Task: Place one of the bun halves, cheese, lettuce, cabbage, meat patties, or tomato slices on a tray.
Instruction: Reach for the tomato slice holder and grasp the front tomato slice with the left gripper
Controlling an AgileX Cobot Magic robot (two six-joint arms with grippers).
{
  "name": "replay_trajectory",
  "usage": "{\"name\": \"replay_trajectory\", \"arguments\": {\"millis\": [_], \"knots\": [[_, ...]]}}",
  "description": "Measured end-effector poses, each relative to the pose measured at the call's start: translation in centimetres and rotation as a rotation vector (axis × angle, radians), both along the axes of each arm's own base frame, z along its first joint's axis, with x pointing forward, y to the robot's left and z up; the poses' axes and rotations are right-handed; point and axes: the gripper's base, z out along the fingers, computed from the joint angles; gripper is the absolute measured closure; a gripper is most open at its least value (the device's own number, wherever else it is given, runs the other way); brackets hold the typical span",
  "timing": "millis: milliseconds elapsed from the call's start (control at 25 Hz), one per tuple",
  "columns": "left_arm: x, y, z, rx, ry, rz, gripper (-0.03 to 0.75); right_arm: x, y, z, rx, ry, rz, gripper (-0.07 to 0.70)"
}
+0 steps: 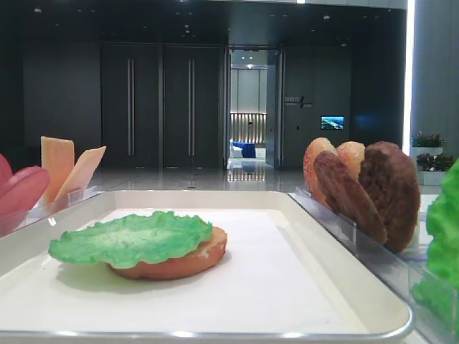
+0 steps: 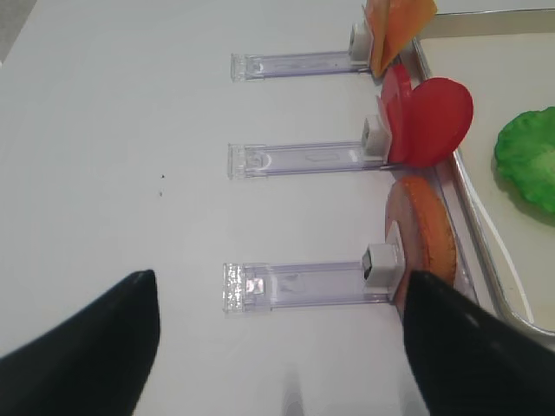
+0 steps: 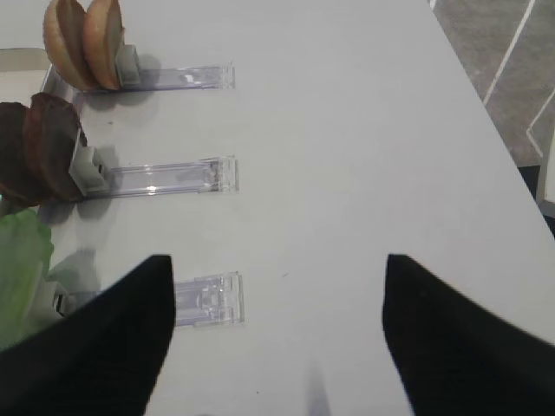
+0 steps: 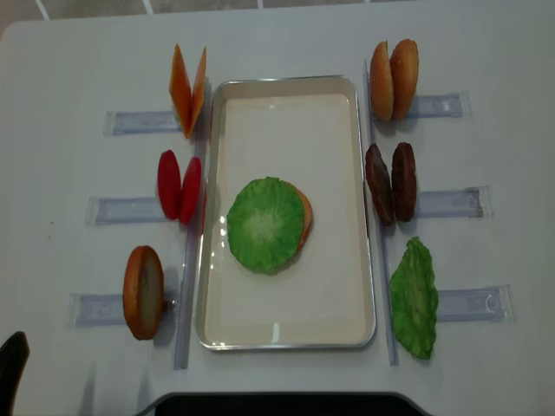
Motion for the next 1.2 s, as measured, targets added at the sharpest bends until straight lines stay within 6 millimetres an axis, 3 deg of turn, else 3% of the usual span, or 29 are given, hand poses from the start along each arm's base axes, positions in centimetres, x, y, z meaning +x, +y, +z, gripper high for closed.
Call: {"name": "replay_trajectory", "arguments": {"millis": [1200], "knots": [[0.00,-0.01,0.00,-0.001,0.000,0.000,0.032,0.00,0.00,0.00,-0.001,0.000,0.000,0.152]]}}
